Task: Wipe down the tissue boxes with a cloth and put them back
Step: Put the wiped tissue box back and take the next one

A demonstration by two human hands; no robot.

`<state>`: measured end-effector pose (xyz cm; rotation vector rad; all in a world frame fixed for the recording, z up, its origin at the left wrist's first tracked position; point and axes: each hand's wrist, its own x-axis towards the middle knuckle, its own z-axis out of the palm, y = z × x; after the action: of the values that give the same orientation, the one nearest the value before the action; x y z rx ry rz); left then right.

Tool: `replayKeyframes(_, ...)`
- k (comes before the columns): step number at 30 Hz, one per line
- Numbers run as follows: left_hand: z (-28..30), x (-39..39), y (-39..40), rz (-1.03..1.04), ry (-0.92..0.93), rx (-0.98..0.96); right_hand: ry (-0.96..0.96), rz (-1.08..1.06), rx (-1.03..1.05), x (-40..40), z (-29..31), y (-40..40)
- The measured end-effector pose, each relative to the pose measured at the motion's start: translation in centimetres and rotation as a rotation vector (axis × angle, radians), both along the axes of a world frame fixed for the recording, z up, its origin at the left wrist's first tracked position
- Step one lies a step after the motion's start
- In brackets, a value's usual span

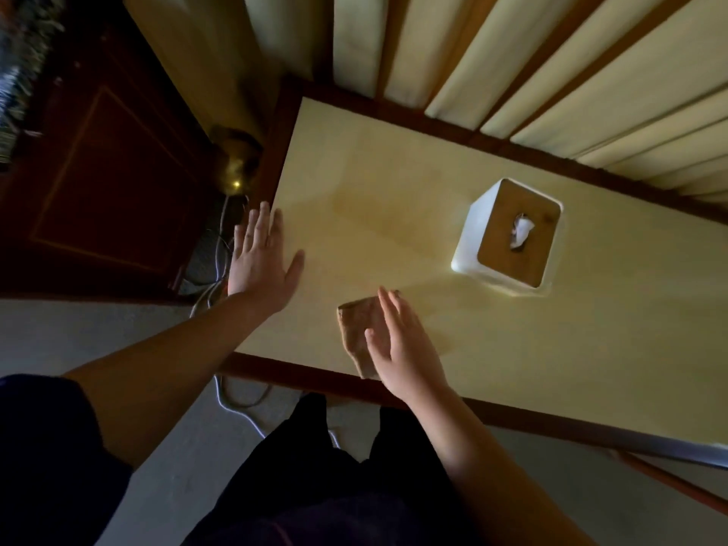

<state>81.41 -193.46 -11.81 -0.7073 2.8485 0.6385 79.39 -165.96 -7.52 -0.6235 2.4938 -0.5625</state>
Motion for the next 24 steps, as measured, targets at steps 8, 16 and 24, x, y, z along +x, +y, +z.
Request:
replayKeyframes(8, 6.3, 1.1, 10.2, 0.054, 0.089, 0.372, 0.454, -0.182, -0.217, -13.5, 6.5, 6.8)
replayKeyframes(16, 9.3, -5.6, 20.8, 0.297, -0.021, 0.615, 0.228, -0.146, -0.045, -27.2, 4.1, 12.8)
replayKeyframes(24, 10.5, -11.0, 26.4, 0.227, 0.068, 0.334, 0.163, -0.193, -0.037, -25.1, 5.6, 17.4)
